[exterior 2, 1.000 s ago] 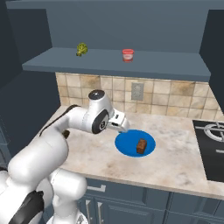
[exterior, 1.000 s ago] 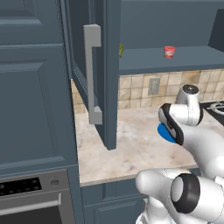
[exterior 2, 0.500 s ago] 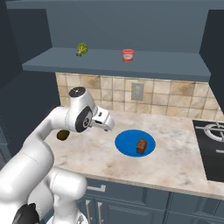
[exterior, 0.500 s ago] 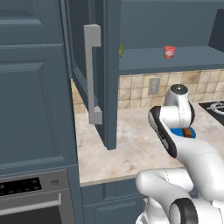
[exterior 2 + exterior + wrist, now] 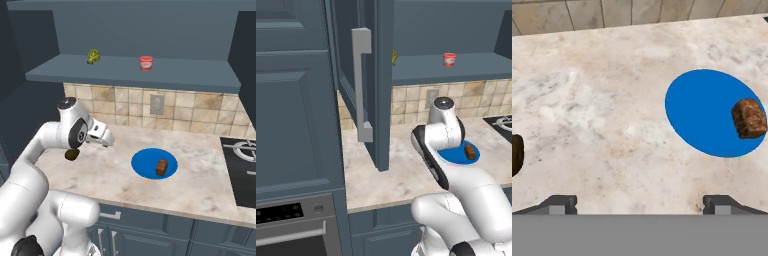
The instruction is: Pick the avocado and bread from the counter and place them on the plate. Then pick the jam from the cabinet and place it next to the plate. Lastly close the cabinet door.
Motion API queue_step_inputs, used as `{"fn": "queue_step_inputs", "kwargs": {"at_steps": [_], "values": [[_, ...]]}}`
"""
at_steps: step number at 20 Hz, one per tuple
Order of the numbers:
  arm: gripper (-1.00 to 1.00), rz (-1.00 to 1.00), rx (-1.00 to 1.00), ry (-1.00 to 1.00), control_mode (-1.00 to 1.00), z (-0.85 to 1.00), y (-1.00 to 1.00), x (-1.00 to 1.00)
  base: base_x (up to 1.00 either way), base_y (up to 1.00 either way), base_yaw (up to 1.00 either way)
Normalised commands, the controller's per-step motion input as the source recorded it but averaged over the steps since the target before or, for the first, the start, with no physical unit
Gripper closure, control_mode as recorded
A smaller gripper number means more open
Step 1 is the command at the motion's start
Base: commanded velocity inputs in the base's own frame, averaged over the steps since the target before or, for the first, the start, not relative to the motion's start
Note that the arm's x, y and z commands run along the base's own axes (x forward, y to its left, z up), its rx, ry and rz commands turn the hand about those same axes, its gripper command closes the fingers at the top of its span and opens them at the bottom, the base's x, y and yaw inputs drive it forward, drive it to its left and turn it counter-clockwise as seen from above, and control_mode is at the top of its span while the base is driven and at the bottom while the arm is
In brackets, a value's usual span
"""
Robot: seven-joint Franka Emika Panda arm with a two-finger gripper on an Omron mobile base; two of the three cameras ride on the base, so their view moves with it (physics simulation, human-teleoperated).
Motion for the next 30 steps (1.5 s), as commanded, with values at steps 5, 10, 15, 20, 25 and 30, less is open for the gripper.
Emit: {"fn": "queue_step_inputs", "kwargs": {"at_steps": [5,10,15,20,25,30], "values": [[-1.00,0.00,-0.01,0.01,-1.00,0.08,0.46,0.00,0.00,0.00,0.00],[-1.00,0.00,0.00,0.01,-1.00,0.08,0.40,-0.01,0.00,0.00,0.00],[-1.00,0.00,0.00,0.06,-1.00,0.04,0.37,0.00,0.00,0.00,0.00],[-1.00,0.04,0.00,0.11,-1.00,0.00,0.17,-0.02,0.00,0.00,0.00],[-1.00,0.06,0.00,0.11,-1.00,0.00,0.17,-0.06,0.00,0.00,0.00],[-1.00,0.04,0.00,0.04,-1.00,0.00,0.23,-0.05,0.00,0.00,0.00]]}}
